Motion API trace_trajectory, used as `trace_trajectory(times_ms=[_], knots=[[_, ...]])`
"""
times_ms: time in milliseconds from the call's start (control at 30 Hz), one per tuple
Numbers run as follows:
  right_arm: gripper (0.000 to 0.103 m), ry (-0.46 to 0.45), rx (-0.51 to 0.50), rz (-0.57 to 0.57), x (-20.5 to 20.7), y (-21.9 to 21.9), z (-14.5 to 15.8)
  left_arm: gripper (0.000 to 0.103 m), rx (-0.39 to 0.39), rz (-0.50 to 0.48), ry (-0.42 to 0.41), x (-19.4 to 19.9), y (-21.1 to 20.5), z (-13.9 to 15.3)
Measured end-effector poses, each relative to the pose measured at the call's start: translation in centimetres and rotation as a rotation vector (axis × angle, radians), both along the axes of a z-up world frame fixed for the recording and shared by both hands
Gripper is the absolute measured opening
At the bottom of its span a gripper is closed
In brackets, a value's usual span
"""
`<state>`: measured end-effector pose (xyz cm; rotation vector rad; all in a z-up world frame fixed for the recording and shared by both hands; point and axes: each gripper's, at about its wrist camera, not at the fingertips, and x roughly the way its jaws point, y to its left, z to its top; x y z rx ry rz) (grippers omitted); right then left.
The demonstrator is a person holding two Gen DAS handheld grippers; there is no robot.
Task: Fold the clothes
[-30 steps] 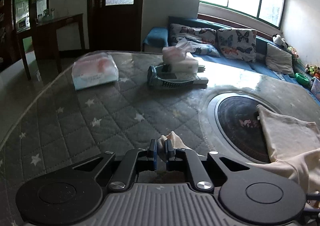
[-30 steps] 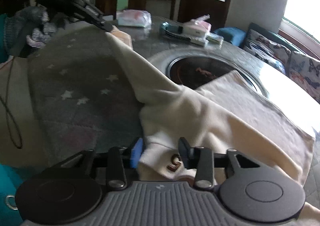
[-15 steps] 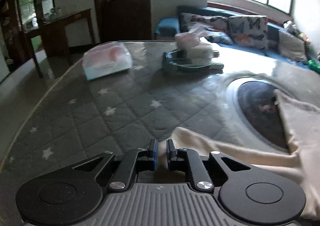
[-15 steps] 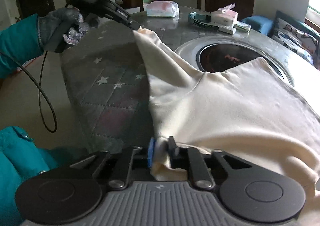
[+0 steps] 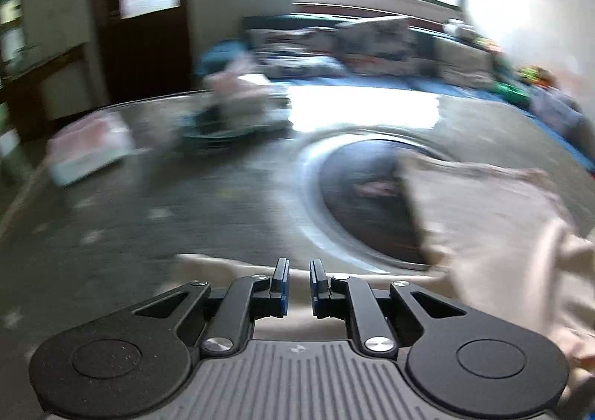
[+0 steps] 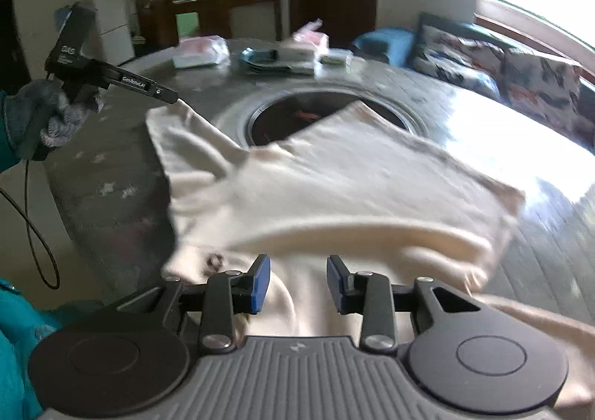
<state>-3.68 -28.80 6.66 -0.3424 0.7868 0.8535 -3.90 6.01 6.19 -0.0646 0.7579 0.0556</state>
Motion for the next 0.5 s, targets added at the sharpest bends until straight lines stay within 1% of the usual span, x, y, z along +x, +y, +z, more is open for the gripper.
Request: trace_trajectory(times_ms=[67,167,233,367,400,433,467,500], knots=[[0.033,0.015,-0.012,0.008,-0.7,-0.6,-0.2,0.013,-0.020,-0.071,0.009,0.5,-2.2,-0.4],[0.033,0.030,-0.019,0.036,-1.7,-0.7,-0.6,0.013,-0.027,-0.156,0.022,1.2,-5.4,-1.0],[0.033,0.037,-0.025,0.048,-2.1,-0.2,-0.9,0.013,-0.030,-0.200,0.024,1.6,-7.1,-1.4],[0.030,0.032,-0.073,0.049,-2.5,0.6,-2.0,0.013,-0.033,-0.265,0.027,2.4,-9.8,-2.2],[0.020,0.029,-0.082,0.048,-2.6,0.6,-2.1,0.013,-0.036,-0.277,0.028,2.5,-10.3,-2.4],[0.014,0.026,-0.091,0.048,-2.7,0.7,-2.3,0.013,-0.037,-0.288,0.029,2.6,-10.8,-2.6],[0.012,0.023,-0.099,0.047,-2.8,0.8,-2.5,0.013,-0.031,-0.292,0.032,2.8,-11.1,-2.8],[0.007,0.020,-0.107,0.049,-2.9,0.8,-2.4,0.013,-0.024,-0.297,0.036,3.0,-11.4,-3.1]])
